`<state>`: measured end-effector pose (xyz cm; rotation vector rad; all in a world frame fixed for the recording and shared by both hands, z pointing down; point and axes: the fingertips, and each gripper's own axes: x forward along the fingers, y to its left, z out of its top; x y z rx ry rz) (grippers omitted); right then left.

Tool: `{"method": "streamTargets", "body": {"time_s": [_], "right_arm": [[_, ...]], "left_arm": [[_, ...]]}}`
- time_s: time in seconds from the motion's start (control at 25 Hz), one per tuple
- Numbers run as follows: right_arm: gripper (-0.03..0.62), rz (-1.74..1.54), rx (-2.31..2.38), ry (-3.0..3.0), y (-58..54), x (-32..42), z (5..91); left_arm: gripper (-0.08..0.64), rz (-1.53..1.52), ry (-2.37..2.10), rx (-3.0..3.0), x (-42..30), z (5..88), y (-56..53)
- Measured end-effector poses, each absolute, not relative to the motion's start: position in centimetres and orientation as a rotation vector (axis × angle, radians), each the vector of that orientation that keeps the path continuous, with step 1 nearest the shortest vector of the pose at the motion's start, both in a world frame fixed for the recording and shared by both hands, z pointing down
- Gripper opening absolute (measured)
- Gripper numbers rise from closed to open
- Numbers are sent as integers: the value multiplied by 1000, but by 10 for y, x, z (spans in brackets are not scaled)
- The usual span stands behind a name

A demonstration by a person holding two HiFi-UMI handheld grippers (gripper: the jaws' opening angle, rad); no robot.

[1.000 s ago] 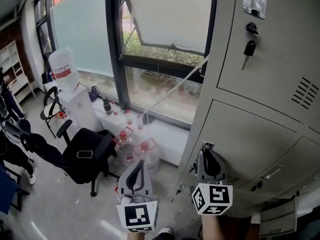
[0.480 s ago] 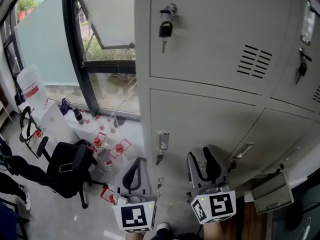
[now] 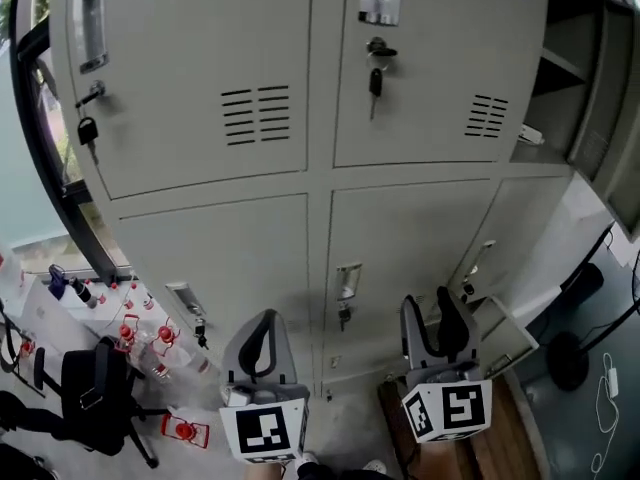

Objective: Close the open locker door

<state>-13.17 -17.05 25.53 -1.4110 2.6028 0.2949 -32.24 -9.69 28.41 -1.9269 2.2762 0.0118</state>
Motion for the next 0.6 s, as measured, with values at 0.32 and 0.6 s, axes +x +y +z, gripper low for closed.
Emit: {"method": "streamTargets", "body": {"time_s": [0.32, 0.6], "right_arm": [[192, 336, -1752, 2371, -186, 43, 242], [193, 384, -1882, 2239, -190, 151, 227]], "left_arm": [[2, 17, 2002, -2149, -179, 268, -160], [2, 53, 1842, -2254, -70, 253, -193]]}}
